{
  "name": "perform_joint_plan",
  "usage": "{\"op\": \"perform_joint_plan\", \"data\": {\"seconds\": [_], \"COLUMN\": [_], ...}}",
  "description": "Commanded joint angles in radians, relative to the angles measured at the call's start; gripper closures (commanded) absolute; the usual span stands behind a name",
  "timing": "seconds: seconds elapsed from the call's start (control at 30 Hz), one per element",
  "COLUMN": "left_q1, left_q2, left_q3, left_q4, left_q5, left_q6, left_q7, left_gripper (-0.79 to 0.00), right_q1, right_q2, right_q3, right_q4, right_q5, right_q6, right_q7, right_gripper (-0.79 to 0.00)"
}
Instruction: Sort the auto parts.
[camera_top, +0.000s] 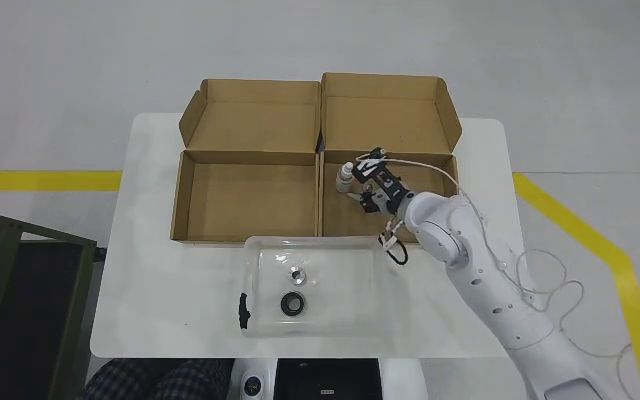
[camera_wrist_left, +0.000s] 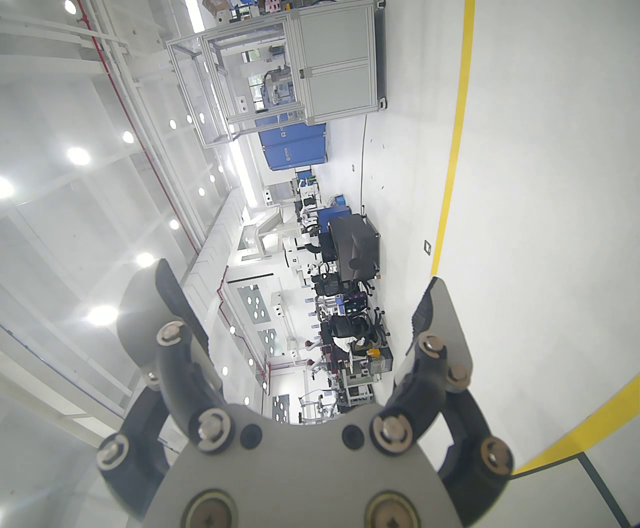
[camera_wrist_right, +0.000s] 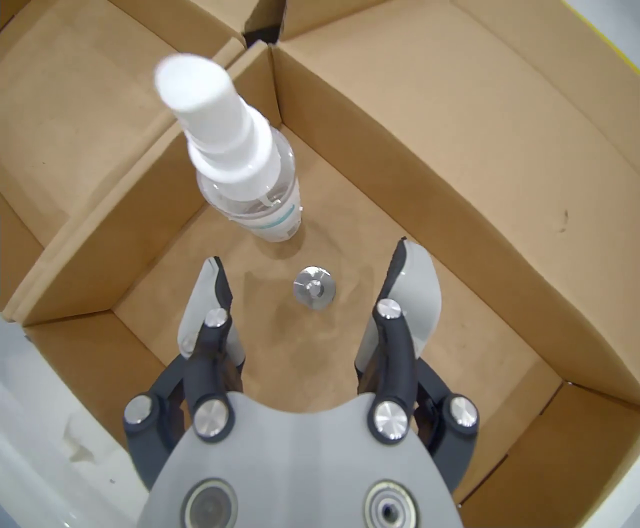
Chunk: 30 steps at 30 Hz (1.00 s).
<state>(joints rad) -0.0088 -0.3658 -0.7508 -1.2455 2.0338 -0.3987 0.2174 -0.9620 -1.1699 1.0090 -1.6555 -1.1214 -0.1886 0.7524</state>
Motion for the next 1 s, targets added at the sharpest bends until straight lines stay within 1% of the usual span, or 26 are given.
{"op": "perform_joint_plan", "data": {"seconds": [0.0, 0.1, 0.23, 0.33, 0.47, 0.6, 0.77, 0.93, 0.97], "left_q1": [0.000, 0.000, 0.000, 0.000, 0.000, 0.000, 0.000, 0.000, 0.000], "left_q2": [0.000, 0.000, 0.000, 0.000, 0.000, 0.000, 0.000, 0.000, 0.000], "left_q3": [0.000, 0.000, 0.000, 0.000, 0.000, 0.000, 0.000, 0.000, 0.000], "left_q4": [0.000, 0.000, 0.000, 0.000, 0.000, 0.000, 0.000, 0.000, 0.000], "left_q5": [0.000, 0.000, 0.000, 0.000, 0.000, 0.000, 0.000, 0.000, 0.000], "left_q6": [0.000, 0.000, 0.000, 0.000, 0.000, 0.000, 0.000, 0.000, 0.000], "left_q7": [0.000, 0.000, 0.000, 0.000, 0.000, 0.000, 0.000, 0.000, 0.000], "left_gripper": [-0.785, -0.785, -0.785, -0.785, -0.785, -0.785, -0.785, -0.785, -0.785], "right_q1": [-0.021, -0.061, -0.107, -0.137, -0.170, -0.211, -0.233, -0.222, -0.217], "right_q2": [0.006, 0.012, 0.019, 0.022, 0.027, 0.030, 0.031, 0.029, 0.028], "right_q3": [0.015, 0.036, 0.061, 0.071, 0.067, 0.054, 0.015, -0.032, -0.040], "right_q4": [-0.051, -0.132, -0.216, -0.270, -0.342, -0.405, -0.443, -0.415, -0.403], "right_q5": [-0.035, -0.064, -0.073, -0.060, -0.055, -0.058, -0.057, -0.040, -0.041], "right_q6": [0.007, 0.012, -0.001, -0.024, -0.094, -0.145, -0.249, -0.353, -0.360], "right_q7": [0.018, 0.032, 0.039, 0.038, 0.021, -0.018, -0.069, -0.115, -0.118], "right_gripper": [-0.637, -0.690, -0.727, -0.736, -0.754, -0.745, -0.763, -0.757, -0.748]}}
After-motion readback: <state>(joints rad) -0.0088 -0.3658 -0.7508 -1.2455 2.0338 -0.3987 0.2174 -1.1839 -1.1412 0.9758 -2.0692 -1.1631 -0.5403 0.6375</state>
